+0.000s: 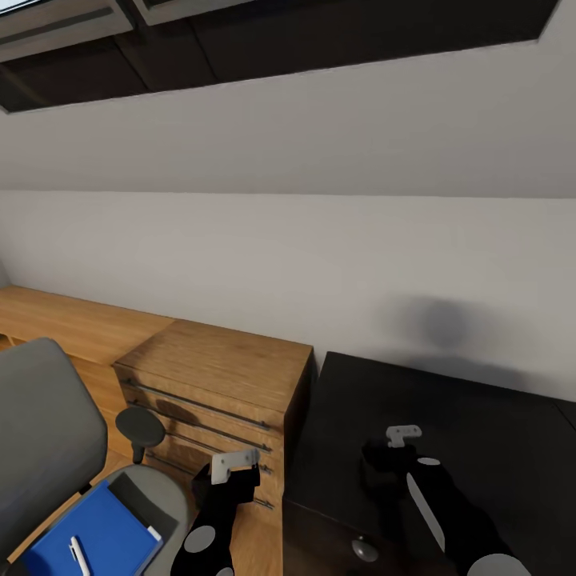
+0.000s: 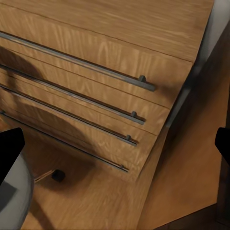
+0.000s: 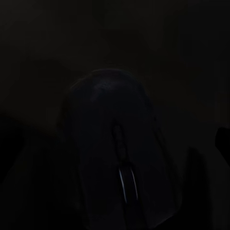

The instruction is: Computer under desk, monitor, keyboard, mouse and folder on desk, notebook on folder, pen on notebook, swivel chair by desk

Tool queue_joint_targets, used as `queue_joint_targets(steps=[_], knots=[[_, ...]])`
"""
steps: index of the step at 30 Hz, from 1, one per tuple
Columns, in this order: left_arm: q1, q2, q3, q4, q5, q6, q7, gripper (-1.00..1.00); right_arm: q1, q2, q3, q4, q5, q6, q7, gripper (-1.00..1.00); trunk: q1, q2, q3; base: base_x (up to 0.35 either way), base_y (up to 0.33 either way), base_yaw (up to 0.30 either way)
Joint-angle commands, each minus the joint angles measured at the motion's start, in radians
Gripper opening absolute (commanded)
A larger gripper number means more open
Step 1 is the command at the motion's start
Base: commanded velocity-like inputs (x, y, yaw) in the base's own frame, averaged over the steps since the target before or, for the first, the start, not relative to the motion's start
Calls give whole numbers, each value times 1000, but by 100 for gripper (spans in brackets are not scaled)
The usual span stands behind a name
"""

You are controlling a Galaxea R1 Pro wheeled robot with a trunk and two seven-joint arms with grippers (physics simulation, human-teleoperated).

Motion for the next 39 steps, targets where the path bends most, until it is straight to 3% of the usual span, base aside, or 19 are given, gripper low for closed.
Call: queue_joint_targets(steps=[1, 12, 17, 39], knots=[[-1, 1, -3, -1, 5, 4, 8, 100, -1, -1, 2, -1, -2, 5, 0, 100, 0, -1, -1, 0, 0, 0], [-1, 1, -3, -1, 5, 3, 8, 100, -1, 1, 2, -1, 3, 5, 0, 100, 0, -1, -1, 0, 0, 0], [-1, 1, -3, -1, 5, 3, 8, 100, -1, 1, 2, -1, 3, 5, 0, 100, 19, -36, -17, 0, 0, 0], [-1, 1, -3, -1, 5, 3, 8, 100, -1, 1, 2, -2, 3, 7, -1, 100, 19, -36, -17, 0, 0, 0]])
